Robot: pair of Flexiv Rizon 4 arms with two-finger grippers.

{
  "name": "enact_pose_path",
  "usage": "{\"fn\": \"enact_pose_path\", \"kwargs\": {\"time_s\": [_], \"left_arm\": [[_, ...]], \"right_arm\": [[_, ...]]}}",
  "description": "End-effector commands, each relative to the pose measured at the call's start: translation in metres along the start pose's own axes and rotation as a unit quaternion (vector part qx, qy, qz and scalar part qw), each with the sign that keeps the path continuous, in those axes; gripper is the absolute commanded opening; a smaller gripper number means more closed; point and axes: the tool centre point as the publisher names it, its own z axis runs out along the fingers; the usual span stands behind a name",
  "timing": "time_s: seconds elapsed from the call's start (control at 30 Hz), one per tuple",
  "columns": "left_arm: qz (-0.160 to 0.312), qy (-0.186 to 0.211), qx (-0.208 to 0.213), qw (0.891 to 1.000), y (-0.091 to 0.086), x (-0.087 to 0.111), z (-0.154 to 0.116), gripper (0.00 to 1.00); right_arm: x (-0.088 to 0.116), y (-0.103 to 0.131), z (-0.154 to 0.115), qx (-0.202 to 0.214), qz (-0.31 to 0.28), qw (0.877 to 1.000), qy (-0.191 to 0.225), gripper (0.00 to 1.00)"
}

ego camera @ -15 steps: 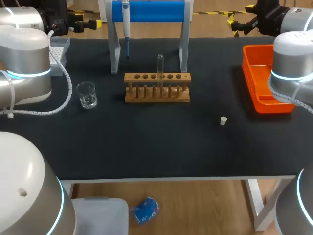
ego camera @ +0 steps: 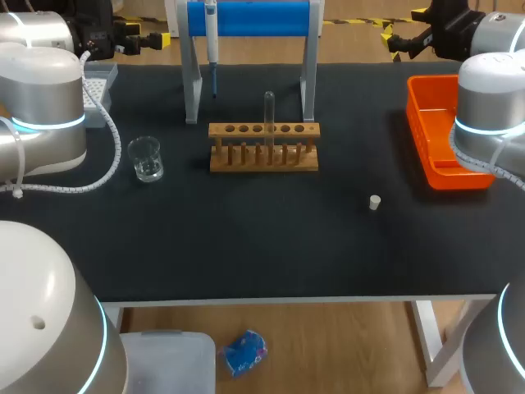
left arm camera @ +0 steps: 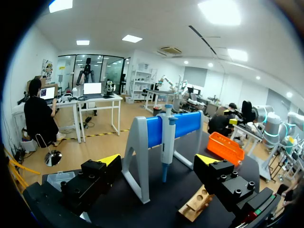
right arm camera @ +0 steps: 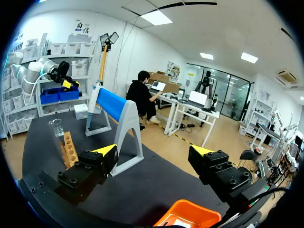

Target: Invert the test tube, pick up the pipette, mount the tip to pipette, aspirate from beaker and dispense into the tube, eject the tip, return the pipette, and cap with the stopper.

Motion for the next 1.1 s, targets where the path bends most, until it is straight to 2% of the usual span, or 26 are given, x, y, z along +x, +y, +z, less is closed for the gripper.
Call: {"fn": "enact_pose_path", "kwargs": {"time_s": [0.03, 0.13, 0.2, 0.3, 0.37, 0.43, 0.53, 0.6, 0.63, 0.7, 1.1], "left_arm": [[0.0, -0.002, 0.003, 1.0, 0.001, 0.001, 0.0, 1.0], [0.0, -0.002, 0.003, 1.0, 0.001, 0.001, 0.0, 1.0], [0.011, 0.007, 0.006, 1.0, 0.001, 0.002, 0.0, 1.0], [0.029, 0.064, 0.025, 0.997, -0.002, 0.008, -0.003, 1.0], [0.072, 0.11, 0.027, 0.991, -0.003, 0.015, -0.005, 1.0], [0.06, 0.136, 0.037, 0.988, -0.002, 0.019, -0.008, 1.0], [0.107, 0.175, 0.022, 0.978, 0.001, 0.026, -0.011, 1.0], [0.137, 0.193, 0.016, 0.971, 0.003, 0.031, -0.013, 1.0], [0.149, 0.203, 0.012, 0.968, 0.004, 0.033, -0.014, 1.0], [0.175, 0.214, 0.0, 0.961, 0.005, 0.037, -0.015, 1.0], [0.175, 0.214, 0.0, 0.961, 0.005, 0.037, -0.015, 1.0]], "right_arm": [[0.0, 0.0, 0.0, 0.001, 0.0, 1.0, 0.001, 1.0], [0.0, 0.0, 0.0, 0.001, 0.0, 1.0, 0.001, 1.0], [0.002, 0.003, -0.002, -0.026, 0.011, 0.999, 0.022, 1.0], [0.01, 0.009, -0.007, -0.056, -0.015, 0.995, 0.078, 1.0], [0.017, 0.012, -0.011, -0.075, -0.027, 0.99, 0.114, 1.0], [0.024, 0.015, -0.016, -0.098, -0.032, 0.982, 0.155, 1.0], [0.034, 0.022, -0.023, -0.136, -0.036, 0.965, 0.219, 1.0], [0.044, 0.028, -0.031, -0.159, -0.044, 0.947, 0.275, 1.0], [0.049, 0.031, -0.036, -0.174, -0.045, 0.934, 0.308, 1.0], [0.049, 0.031, -0.036, -0.174, -0.045, 0.934, 0.308, 1.0], [0.049, 0.031, -0.036, -0.174, -0.045, 0.934, 0.308, 1.0]]}}
